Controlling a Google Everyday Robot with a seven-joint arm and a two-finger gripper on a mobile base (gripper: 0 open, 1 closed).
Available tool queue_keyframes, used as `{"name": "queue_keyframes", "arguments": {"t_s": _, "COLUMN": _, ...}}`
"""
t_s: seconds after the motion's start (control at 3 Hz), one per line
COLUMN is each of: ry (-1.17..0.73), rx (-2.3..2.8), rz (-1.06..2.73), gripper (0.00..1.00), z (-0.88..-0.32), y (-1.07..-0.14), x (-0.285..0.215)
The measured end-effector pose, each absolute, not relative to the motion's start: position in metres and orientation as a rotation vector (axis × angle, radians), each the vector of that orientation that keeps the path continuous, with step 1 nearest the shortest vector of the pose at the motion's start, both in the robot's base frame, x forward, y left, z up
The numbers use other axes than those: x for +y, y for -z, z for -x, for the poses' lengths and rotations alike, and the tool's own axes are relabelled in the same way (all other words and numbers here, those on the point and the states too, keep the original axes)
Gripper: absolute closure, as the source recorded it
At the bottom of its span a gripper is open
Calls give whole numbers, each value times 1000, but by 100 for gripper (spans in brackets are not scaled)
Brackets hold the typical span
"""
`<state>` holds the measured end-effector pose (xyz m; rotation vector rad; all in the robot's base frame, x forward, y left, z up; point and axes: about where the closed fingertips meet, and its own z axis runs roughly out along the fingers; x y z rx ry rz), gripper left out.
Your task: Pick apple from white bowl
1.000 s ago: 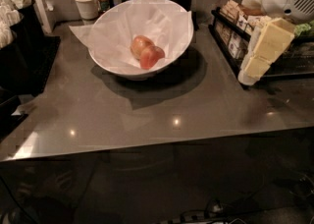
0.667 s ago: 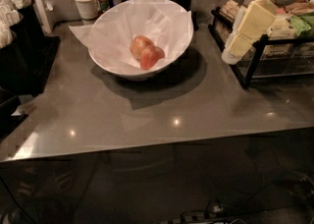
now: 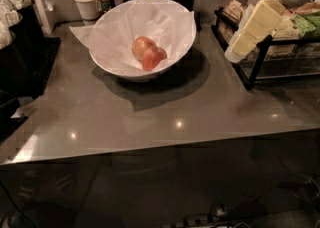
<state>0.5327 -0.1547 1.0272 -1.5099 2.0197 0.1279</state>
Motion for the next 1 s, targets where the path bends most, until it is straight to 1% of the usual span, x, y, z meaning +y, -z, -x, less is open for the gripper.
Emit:
{"name": "queue_keyframes", "arguments": {"t_s": 0.33, "ry": -219, "rx": 2016, "rz": 1418, "gripper": 0, "z": -561, "y": -1016, "x": -136}}
{"name": "queue_keyframes", "arguments": {"t_s": 0.67, "ry": -300, "rx": 1990, "rz": 1420, "gripper": 0, "z": -593, "y": -1004, "x": -107}}
{"name": "queue_keyframes", "arguments": {"t_s": 1.0, "ry": -291, "rx": 1986, "rz": 1420, "gripper": 0, "z": -593, "y": -1004, "x": -105}}
